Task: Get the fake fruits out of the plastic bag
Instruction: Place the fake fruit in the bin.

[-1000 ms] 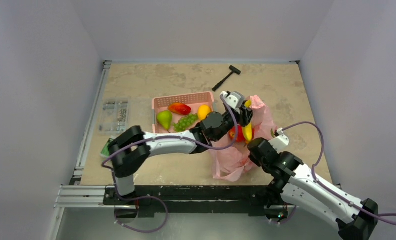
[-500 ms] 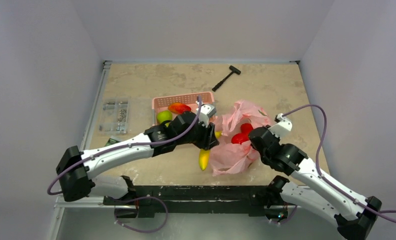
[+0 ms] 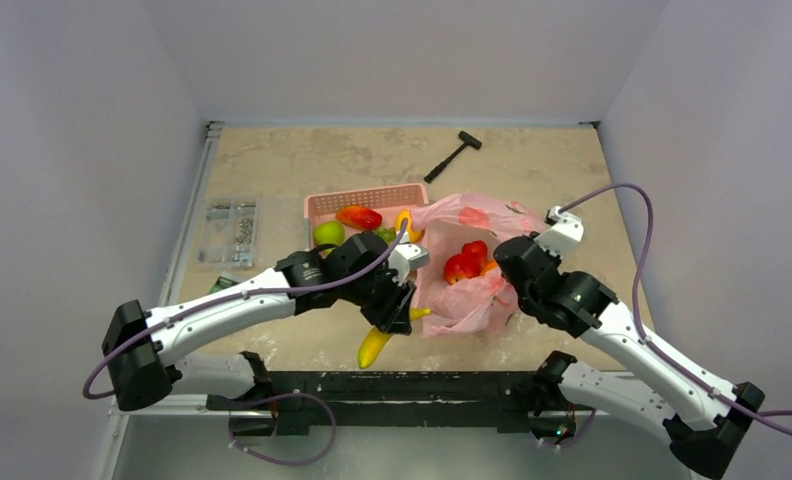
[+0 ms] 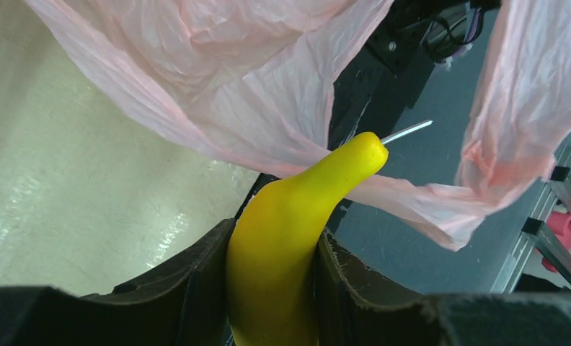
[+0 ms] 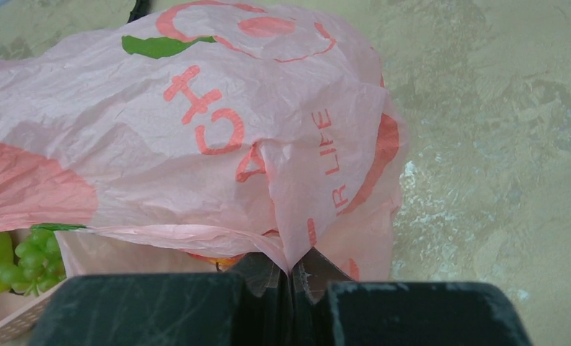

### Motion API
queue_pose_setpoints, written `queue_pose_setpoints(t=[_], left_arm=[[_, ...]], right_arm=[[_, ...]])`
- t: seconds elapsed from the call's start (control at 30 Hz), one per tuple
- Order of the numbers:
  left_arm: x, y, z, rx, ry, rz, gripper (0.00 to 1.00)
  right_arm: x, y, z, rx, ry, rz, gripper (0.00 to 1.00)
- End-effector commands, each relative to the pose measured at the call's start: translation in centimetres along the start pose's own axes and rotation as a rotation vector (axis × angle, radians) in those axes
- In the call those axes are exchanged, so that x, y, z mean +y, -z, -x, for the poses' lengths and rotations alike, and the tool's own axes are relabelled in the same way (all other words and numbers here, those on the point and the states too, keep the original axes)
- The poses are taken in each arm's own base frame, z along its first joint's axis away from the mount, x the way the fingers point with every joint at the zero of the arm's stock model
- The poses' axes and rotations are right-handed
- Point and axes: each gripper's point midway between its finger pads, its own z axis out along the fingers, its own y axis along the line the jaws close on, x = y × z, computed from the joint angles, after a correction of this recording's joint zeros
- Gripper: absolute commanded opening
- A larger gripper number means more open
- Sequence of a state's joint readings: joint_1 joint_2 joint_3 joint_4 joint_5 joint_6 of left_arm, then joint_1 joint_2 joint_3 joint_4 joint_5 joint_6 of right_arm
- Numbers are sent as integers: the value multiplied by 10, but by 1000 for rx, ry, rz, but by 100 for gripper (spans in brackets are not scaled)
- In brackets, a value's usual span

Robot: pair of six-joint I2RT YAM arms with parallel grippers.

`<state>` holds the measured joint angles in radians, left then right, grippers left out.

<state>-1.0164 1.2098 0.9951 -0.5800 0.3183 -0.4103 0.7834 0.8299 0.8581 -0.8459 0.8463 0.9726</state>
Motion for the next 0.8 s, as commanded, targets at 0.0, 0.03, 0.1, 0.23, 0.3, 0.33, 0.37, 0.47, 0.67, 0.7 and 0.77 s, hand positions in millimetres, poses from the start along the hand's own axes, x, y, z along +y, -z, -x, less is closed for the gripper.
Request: queue_pose_setpoints(t=[0.0,0.03,0.1,0.23,0.3,0.33,0.37,0.47,0.67,0.7,0.77], left_arm=[[-17,0,8,24,0,-82,0],[-11,4,15,-12,-4,-37,0],[14,18,29,-113,14,130,0],[74,66,55,-300,123,461,0],[99,82,66,-363,186,547,0],[110,88,72,-386,207,581,0],[123,91,77,-407,223,611,0],[162,87,91,-399,263,700,0],[207,61,122,-328,245,813,8],[212,56,127,-328,233,827,13],[223,51,135,-328,223,846,24]], right_arm=[[-4,-2,12,-59,-41,-45,0],[-15,-2,12,-68,-55,-97,0],[-37,1,11,-80,-62,-194,0],[-47,5,8,-74,-113,-208,0],[-44,8,7,-67,-147,-157,0],[-42,9,7,-66,-171,-124,0],[-42,10,6,-66,-186,-97,0],[-35,13,3,-61,-228,0,0],[-32,17,-2,-37,-250,62,0],[-30,17,-2,-33,-244,64,0],[-29,16,-3,-25,-230,61,0]])
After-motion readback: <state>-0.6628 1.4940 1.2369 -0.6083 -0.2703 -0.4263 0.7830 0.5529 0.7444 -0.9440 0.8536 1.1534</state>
